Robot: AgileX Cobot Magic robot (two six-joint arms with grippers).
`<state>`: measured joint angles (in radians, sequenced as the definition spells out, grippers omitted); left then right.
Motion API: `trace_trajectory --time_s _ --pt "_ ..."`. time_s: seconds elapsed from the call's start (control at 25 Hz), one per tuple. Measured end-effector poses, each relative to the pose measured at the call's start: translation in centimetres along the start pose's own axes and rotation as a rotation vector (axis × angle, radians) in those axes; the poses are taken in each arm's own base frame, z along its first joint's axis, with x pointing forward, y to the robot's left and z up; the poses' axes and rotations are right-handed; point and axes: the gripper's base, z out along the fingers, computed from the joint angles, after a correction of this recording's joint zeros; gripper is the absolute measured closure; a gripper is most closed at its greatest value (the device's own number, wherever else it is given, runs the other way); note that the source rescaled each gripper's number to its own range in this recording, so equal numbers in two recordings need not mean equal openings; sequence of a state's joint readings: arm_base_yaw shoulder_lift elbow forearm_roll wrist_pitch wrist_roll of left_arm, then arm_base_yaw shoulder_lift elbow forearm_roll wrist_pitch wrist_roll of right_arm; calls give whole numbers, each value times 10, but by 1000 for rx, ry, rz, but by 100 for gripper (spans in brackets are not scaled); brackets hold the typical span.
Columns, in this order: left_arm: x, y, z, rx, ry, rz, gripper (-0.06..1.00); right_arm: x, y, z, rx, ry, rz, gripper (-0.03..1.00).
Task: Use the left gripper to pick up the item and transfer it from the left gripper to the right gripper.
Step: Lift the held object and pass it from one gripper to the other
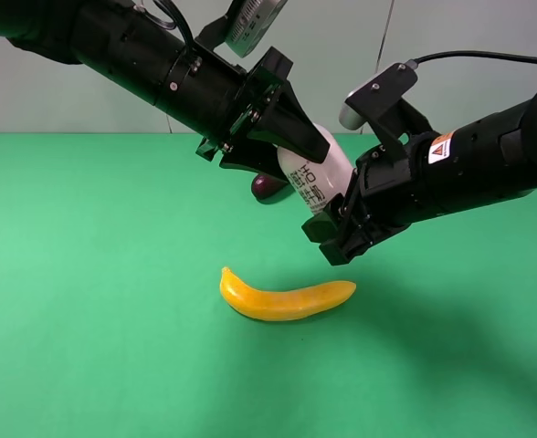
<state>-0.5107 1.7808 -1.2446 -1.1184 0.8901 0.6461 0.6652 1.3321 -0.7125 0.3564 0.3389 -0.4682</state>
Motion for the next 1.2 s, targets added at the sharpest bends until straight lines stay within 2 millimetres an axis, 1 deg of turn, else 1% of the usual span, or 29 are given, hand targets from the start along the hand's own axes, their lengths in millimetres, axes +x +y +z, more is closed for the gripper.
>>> trace_trajectory --time_s 0.6,0.64,0.68,0.72,0.76,0.8,0.84,0.88,0.96,1.04,1.2 --pt "0 0 0 -1 -2 6 94 0 0 0 1 -2 0 93" --pt "0 0 0 -1 -2 6 89 0 0 0 1 -2 0 93" --pt "0 0 0 4 -2 3 73 0 0 0 0 0 0 93" --pt "0 -1 0 8 -3 2 52 1 0 1 -2 6 0 93" --pt "0 -2 0 14 -3 -1 34 1 0 1 -4 12 0 93" --pt "0 -2 0 13 -3 0 19 2 0 1 -7 18 0 93" --pt "0 -2 0 13 -3 0 10 2 0 1 -7 19 0 93" --pt "0 -1 0 12 -4 1 4 2 0 1 -7 19 0 93" --pt "0 -1 0 5 -3 4 -1 2 0 1 -7 19 0 93" --pt "0 -1 0 5 -3 4 -3 2 0 1 -7 19 0 93" --pt "0 -1 0 4 -2 5 -4 2 0 1 -7 19 0 93"
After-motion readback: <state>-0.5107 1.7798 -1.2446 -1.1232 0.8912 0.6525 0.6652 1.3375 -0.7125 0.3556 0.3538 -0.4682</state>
